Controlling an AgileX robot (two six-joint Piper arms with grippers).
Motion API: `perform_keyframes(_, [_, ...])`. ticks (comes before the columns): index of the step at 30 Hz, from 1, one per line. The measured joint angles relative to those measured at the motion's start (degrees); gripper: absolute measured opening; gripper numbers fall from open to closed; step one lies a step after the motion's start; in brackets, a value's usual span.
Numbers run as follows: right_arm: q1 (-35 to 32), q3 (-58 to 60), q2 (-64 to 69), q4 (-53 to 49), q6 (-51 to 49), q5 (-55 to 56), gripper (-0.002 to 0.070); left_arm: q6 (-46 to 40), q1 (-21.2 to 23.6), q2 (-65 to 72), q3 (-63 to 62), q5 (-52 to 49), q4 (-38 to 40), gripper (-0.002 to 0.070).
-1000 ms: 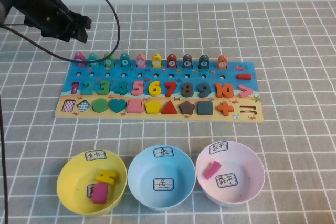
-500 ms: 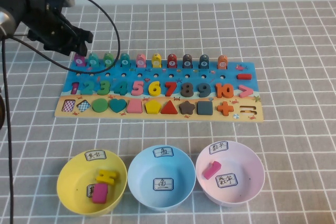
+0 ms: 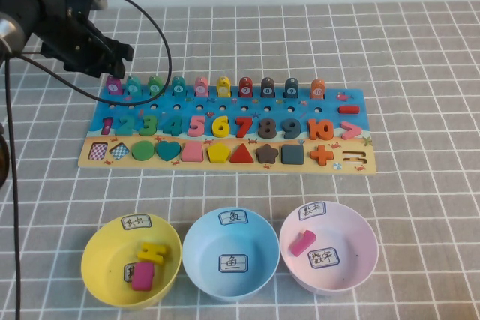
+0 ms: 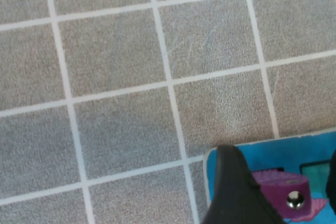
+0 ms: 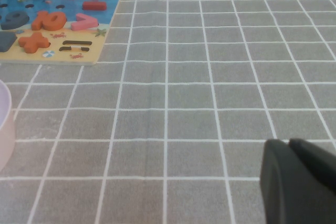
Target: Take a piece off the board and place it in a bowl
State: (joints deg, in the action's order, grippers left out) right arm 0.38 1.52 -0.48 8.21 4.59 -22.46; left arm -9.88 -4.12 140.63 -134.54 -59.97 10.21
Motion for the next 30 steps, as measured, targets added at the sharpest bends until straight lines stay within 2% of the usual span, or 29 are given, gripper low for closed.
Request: perform_keyframes(30, [0.00,0.00,0.00,0.00,0.00,0.00,-0.0018,0.00,0.00,2.01,0.00,0.57,-0.30,0.0326])
